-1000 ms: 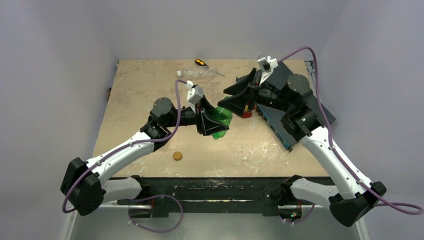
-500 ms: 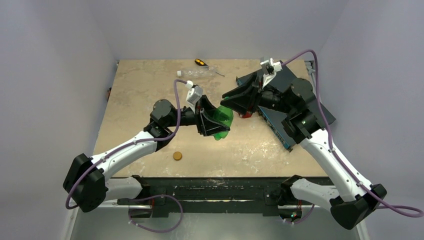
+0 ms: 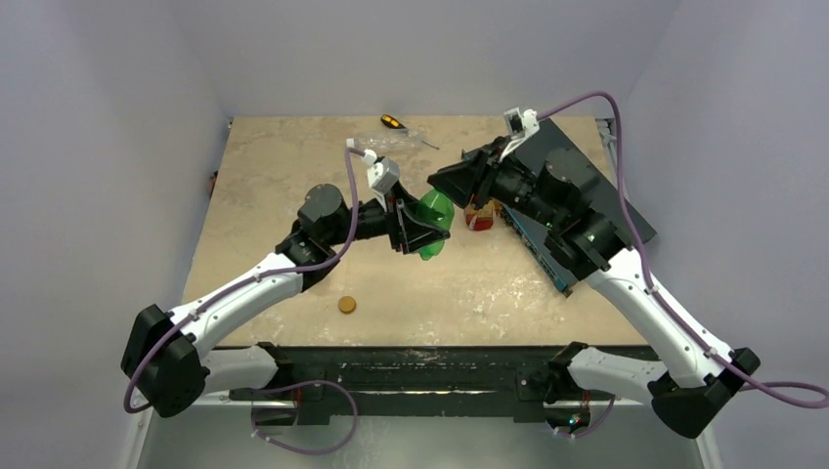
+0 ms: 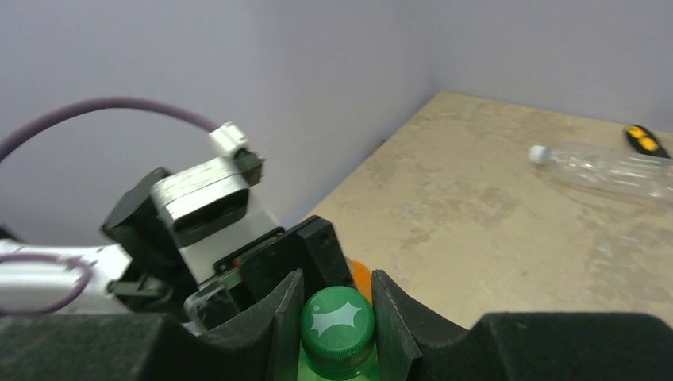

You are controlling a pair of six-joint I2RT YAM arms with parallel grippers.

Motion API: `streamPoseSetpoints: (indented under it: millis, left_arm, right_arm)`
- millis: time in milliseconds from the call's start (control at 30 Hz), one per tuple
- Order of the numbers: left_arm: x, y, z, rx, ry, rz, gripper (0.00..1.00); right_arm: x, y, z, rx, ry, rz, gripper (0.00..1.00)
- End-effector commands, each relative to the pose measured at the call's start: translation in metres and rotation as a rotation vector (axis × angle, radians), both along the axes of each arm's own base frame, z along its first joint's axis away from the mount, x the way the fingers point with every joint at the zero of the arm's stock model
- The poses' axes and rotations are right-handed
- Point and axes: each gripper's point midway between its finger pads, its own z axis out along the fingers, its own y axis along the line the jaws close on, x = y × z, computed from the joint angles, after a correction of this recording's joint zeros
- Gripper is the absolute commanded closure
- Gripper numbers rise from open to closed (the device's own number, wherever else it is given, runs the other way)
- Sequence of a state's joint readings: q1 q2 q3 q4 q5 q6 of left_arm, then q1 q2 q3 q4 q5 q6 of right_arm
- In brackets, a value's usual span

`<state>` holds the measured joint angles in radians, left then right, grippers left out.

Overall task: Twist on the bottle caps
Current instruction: Screw the bottle cap onto the plastic bottle.

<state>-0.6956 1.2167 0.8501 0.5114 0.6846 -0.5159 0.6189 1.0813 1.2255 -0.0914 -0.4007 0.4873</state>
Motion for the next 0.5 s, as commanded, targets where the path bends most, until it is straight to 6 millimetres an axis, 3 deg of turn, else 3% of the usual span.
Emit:
streamPoseSetpoints:
  millis: [0, 167, 233, 433, 467]
  left_arm:
    - [0.049, 0.017, 0.018, 0.082, -0.068, 0.298, 1.0]
    - [0.069, 0.017, 0.021, 0.21, -0.149, 0.471, 1.0]
    - [0.073, 0.013, 0.02, 0.262, -0.177, 0.534, 1.0]
    - [0.086, 0.018, 0.015, 0.328, -0.192, 0.679, 1.0]
    - [0.085, 0.018, 0.014, 0.33, -0.193, 0.678, 1.0]
  right_arm:
    - [0.014, 0.006, -0.016, -0.074, 0.138, -0.221, 1.0]
    - [0.028, 0.014, -0.043, -0.194, 0.273, -0.479, 1.0]
    - [0.034, 0.027, -0.053, -0.246, 0.304, -0.533, 1.0]
    - [0.04, 0.053, -0.041, -0.231, 0.297, -0.528, 1.0]
    - [0.037, 0.057, -0.038, -0.221, 0.307, -0.501, 0.92]
